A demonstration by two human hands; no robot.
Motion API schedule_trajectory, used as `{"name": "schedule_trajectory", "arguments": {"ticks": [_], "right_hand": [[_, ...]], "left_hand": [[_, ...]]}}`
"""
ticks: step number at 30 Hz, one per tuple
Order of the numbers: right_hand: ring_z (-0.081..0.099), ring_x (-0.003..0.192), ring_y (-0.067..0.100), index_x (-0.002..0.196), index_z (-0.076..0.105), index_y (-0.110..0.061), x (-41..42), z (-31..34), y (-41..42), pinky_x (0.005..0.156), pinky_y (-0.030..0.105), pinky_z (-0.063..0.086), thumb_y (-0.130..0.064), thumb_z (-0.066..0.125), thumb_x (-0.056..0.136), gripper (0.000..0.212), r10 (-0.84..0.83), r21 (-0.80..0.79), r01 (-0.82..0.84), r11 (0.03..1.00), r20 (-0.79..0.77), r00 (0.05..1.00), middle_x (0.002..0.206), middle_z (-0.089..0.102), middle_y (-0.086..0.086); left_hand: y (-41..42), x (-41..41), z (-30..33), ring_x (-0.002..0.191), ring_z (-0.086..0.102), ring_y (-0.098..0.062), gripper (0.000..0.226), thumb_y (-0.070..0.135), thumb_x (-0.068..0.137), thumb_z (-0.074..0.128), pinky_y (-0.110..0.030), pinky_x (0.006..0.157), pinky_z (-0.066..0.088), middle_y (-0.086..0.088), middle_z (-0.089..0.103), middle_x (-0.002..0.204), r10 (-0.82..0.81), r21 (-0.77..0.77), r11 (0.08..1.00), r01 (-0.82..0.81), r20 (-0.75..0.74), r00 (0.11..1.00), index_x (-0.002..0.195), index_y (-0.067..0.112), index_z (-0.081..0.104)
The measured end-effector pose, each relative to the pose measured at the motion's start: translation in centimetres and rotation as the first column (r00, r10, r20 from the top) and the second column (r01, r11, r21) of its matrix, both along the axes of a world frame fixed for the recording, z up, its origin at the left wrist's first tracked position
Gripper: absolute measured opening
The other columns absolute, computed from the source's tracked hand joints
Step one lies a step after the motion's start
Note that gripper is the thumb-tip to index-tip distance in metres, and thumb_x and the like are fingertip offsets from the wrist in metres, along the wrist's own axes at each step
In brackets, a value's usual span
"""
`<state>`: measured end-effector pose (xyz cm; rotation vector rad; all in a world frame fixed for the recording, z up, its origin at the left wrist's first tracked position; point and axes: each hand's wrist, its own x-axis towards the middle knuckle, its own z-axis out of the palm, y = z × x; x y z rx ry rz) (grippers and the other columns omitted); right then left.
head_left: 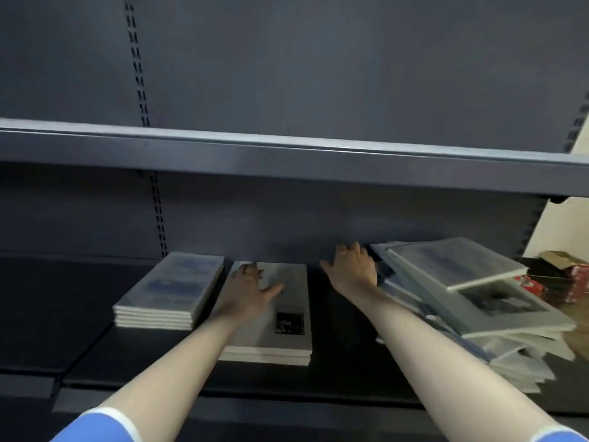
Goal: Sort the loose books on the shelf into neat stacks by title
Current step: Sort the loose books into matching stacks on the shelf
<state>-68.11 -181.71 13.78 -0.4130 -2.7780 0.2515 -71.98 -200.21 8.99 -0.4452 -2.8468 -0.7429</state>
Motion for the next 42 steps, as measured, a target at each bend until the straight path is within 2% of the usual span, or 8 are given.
{"name": "schedule_trajectory", "arguments": {"ticks": [8,13,18,24,30,33,37,42], "right_hand": [[0.031,0.136,0.031,0.136,0.044,-0.008,4.7,3.1,10.0,0.111,0.038,0.027,-0.044,0.041,0.098,0.053,-0.192,0.041,0.195,0.980,-0.064,0.979,0.142,0.040,0.016],[0.031,0.136,0.033,0.139,0.040,-0.006,8.7,3.3,16.2,0.111,0.039,0.027,-0.047,0.039,0.098,0.058,-0.297,0.001,0.298,0.955,-0.041,0.954,0.145,0.037,0.019],[0.037,0.132,0.033,0.139,0.040,-0.008,11.7,3.0,20.8,0.107,0.040,0.032,-0.048,0.036,0.098,0.058,-0.387,-0.004,0.387,0.922,-0.001,0.922,0.141,0.042,0.017],[0.044,0.128,0.033,0.138,0.041,-0.007,13.5,1.7,25.5,0.102,0.040,0.037,-0.052,0.037,0.097,0.061,-0.454,-0.129,0.455,0.881,0.044,0.890,0.140,0.043,0.018],[0.056,0.110,0.033,0.116,0.052,-0.004,12.9,0.8,27.9,0.079,0.039,0.042,-0.043,0.029,0.100,0.048,-0.395,-0.254,0.401,0.880,0.077,0.916,0.120,0.058,0.016],[0.056,0.110,0.034,0.094,0.046,-0.008,12.1,0.9,28.1,0.089,0.043,0.043,-0.050,0.031,0.099,0.045,-0.349,-0.286,0.348,0.893,0.050,0.936,0.109,0.058,0.017],[0.057,0.107,0.030,0.125,0.055,-0.003,10.3,0.5,28.3,0.092,0.038,0.046,-0.061,0.029,0.095,0.071,-0.320,-0.355,0.315,0.880,0.048,0.946,0.120,0.059,0.016],[0.058,0.109,0.031,0.128,0.056,-0.006,8.7,0.1,28.1,0.094,0.039,0.048,-0.075,0.042,0.079,0.086,-0.355,-0.366,0.351,0.862,0.058,0.933,0.125,0.058,0.016]], "left_hand": [[7.9,1.5,3.9,0.138,0.031,-0.020,0.076,0.057,0.087,0.052,-0.029,0.111,0.028,0.001,0.033,0.151,-0.218,0.249,0.944,0.216,-0.020,0.976,0.148,0.019,0.027],[14.3,3.3,4.5,0.141,0.028,-0.020,0.079,0.062,0.086,0.049,-0.033,0.114,0.026,-0.001,0.029,0.153,-0.325,0.293,0.911,0.290,0.080,0.942,0.148,0.017,0.027],[19.3,4.8,5.1,0.138,0.033,-0.024,0.080,0.062,0.087,0.046,-0.029,0.106,0.029,-0.006,0.033,0.151,-0.310,0.176,0.938,0.298,0.047,0.950,0.146,0.011,0.030],[23.4,4.9,6.2,0.141,0.028,-0.026,0.085,0.067,0.084,0.045,-0.035,0.114,0.027,-0.010,0.027,0.154,-0.311,-0.009,0.950,0.312,0.025,0.950,0.147,0.011,0.028],[25.5,4.5,6.9,0.147,0.008,-0.021,0.096,0.072,0.083,0.039,-0.038,0.119,0.014,-0.007,0.010,0.159,-0.289,-0.251,0.921,0.298,0.073,0.955,0.151,0.009,0.014],[26.0,4.6,7.0,0.145,0.018,-0.022,0.091,0.070,0.083,0.043,-0.035,0.115,0.020,-0.007,0.020,0.157,-0.304,-0.227,0.918,0.324,0.120,0.945,0.149,0.010,0.022],[26.3,4.4,6.9,0.141,0.028,-0.024,0.092,0.068,0.081,0.050,-0.032,0.112,0.027,-0.008,0.025,0.155,-0.303,-0.131,0.935,0.328,0.179,0.936,0.148,0.009,0.026],[26.5,3.5,6.6,0.141,0.029,-0.027,0.102,0.075,0.072,0.054,-0.037,0.114,0.029,-0.010,0.027,0.154,-0.257,-0.121,0.950,0.288,0.226,0.940,0.148,0.013,0.027]]}}
